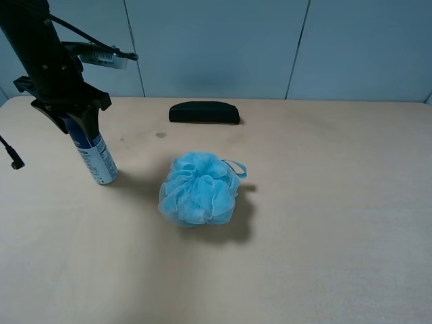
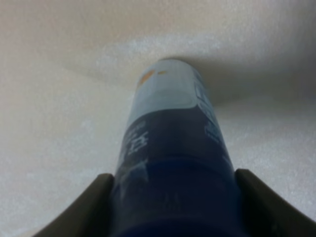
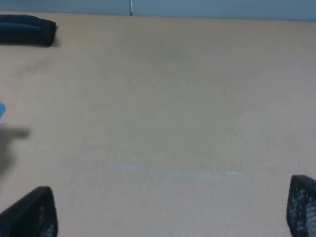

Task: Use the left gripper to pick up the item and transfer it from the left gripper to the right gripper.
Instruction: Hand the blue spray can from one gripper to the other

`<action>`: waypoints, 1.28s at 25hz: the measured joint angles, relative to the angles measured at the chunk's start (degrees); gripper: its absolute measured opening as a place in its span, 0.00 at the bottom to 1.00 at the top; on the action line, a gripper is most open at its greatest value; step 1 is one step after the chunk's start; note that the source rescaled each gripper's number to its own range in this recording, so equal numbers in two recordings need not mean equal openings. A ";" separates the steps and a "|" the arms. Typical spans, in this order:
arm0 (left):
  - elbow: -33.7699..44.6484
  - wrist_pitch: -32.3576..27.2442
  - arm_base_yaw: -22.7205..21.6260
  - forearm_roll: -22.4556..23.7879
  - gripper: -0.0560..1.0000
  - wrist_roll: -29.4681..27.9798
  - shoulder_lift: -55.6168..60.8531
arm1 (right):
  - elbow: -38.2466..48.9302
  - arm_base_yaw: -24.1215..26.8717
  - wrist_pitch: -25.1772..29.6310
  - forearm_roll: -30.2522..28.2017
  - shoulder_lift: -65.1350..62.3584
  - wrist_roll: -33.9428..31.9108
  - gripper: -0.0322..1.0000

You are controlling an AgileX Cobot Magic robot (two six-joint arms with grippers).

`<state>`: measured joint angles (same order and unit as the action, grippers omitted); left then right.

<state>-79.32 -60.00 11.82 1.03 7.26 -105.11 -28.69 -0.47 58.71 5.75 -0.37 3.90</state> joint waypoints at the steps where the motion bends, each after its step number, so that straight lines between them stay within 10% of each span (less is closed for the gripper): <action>1: 0.00 0.00 0.00 0.00 0.05 0.01 0.00 | 0.00 0.00 0.00 0.00 0.00 0.00 1.00; 20: -14.90 -7.14 0.00 -0.58 0.05 0.06 1.16 | 0.00 0.00 0.00 0.00 0.00 0.00 1.00; 32: -14.90 -7.15 0.00 -11.71 0.05 2.48 4.83 | 0.00 0.00 0.00 0.00 0.00 0.00 1.00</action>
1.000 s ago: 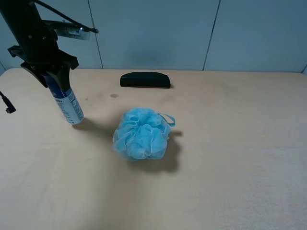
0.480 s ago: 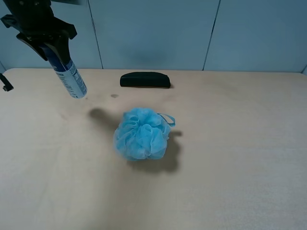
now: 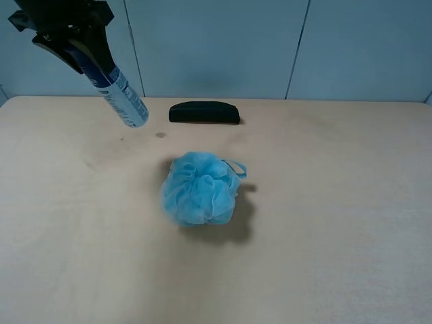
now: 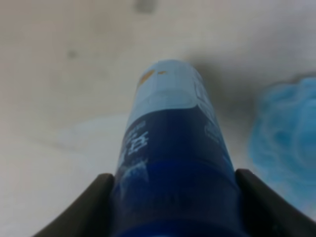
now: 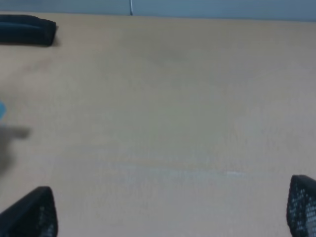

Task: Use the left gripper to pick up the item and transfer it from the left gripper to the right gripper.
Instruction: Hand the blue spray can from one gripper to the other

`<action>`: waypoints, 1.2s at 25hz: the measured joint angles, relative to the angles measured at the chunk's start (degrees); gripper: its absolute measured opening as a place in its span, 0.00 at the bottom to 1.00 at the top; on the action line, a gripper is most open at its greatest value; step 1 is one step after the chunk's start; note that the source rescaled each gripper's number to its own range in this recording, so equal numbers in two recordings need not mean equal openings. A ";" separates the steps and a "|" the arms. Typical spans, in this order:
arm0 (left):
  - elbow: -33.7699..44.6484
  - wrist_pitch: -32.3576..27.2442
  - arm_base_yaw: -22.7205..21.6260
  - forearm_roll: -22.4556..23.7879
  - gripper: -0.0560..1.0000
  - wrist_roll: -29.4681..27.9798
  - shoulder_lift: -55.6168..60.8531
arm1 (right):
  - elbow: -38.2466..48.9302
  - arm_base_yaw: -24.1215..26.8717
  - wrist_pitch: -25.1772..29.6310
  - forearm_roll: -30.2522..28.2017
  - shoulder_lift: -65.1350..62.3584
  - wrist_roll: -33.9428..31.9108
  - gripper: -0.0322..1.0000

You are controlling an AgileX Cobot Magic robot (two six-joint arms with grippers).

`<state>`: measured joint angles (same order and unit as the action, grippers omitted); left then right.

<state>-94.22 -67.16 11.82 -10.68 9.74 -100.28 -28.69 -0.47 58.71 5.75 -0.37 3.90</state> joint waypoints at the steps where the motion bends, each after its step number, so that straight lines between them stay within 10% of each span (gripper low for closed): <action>1: 0.00 0.00 0.00 -1.20 0.05 0.46 0.21 | 0.00 0.00 0.00 0.00 0.00 0.00 1.00; 14: 0.00 0.00 0.00 -20.92 0.05 6.15 0.26 | 0.00 0.00 -0.05 0.00 0.00 0.00 1.00; 30: 0.00 0.18 1.13 -32.73 0.05 9.90 -1.37 | 0.00 0.00 -0.05 0.00 0.00 0.00 1.00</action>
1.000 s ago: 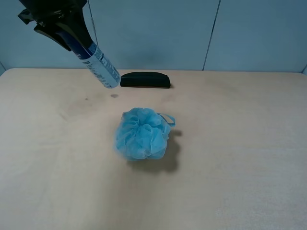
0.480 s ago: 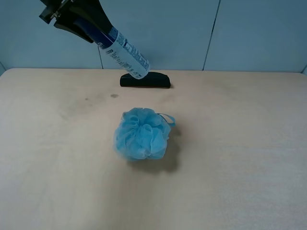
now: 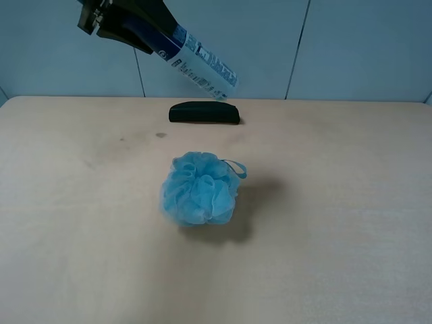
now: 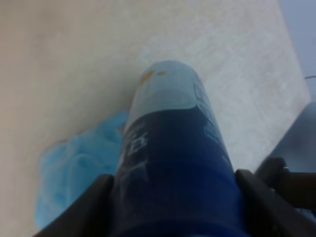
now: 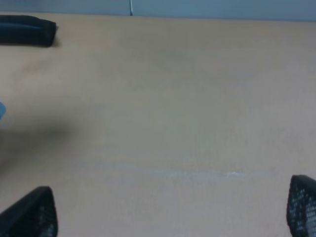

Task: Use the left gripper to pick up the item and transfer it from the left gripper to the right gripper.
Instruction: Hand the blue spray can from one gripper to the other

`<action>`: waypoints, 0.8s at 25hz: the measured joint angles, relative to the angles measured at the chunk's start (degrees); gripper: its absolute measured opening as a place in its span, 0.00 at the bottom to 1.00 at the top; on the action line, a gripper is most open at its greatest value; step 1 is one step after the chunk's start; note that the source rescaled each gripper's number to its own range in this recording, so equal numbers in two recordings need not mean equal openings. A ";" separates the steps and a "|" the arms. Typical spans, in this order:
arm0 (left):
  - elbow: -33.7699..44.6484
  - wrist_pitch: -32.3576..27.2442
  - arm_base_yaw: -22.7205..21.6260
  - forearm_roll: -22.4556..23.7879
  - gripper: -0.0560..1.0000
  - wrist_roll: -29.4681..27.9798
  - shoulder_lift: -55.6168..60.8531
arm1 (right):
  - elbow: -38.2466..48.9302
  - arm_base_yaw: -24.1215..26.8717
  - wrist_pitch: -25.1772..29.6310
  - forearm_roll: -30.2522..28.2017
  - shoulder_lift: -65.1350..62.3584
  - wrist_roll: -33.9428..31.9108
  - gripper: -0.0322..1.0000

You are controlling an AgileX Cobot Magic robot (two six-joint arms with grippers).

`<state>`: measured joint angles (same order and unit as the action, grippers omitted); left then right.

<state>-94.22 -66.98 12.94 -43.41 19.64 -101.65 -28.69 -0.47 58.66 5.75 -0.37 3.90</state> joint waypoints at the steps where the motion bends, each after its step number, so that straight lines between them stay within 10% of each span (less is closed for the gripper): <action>1: 0.00 0.00 0.46 -0.07 0.05 0.13 -0.45 | 0.00 0.00 0.00 0.00 0.00 0.00 1.00; 20: 0.00 0.43 12.92 -1.50 0.05 2.12 -5.95 | 0.00 0.00 0.00 0.00 0.00 0.00 1.00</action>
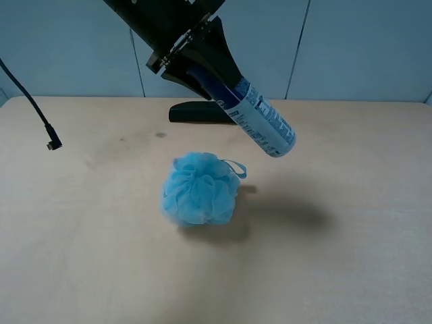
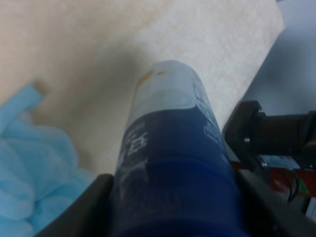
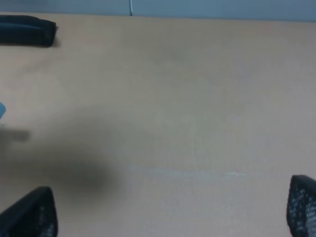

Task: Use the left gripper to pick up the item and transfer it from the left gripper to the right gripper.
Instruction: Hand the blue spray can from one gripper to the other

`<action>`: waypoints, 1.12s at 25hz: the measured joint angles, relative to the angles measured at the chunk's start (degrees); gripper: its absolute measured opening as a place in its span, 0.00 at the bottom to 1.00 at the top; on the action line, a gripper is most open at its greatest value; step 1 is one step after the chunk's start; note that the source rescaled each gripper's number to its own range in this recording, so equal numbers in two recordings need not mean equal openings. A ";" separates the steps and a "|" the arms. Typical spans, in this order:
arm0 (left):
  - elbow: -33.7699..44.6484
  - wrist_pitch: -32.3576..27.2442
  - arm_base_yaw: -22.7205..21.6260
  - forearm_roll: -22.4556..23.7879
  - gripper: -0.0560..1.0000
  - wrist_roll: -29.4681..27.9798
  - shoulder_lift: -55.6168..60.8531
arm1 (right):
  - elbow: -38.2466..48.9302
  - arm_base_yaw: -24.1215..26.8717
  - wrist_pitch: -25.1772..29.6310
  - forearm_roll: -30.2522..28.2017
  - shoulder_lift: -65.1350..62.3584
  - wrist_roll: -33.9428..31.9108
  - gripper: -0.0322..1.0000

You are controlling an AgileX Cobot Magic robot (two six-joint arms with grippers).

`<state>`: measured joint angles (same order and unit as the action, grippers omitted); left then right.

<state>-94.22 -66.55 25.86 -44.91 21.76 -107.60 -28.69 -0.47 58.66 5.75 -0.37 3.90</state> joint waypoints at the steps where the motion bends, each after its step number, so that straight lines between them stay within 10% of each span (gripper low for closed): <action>1: 0.00 -0.05 0.50 -0.05 0.05 0.00 0.00 | 0.00 0.00 0.00 0.02 0.00 0.00 1.00; 28: 0.00 -0.45 5.73 -0.63 0.05 0.12 0.00 | -5.73 0.00 1.17 8.61 14.11 8.21 1.00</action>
<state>-94.22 -66.99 31.59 -45.54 21.88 -107.60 -34.42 -0.47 59.84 14.36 13.74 12.11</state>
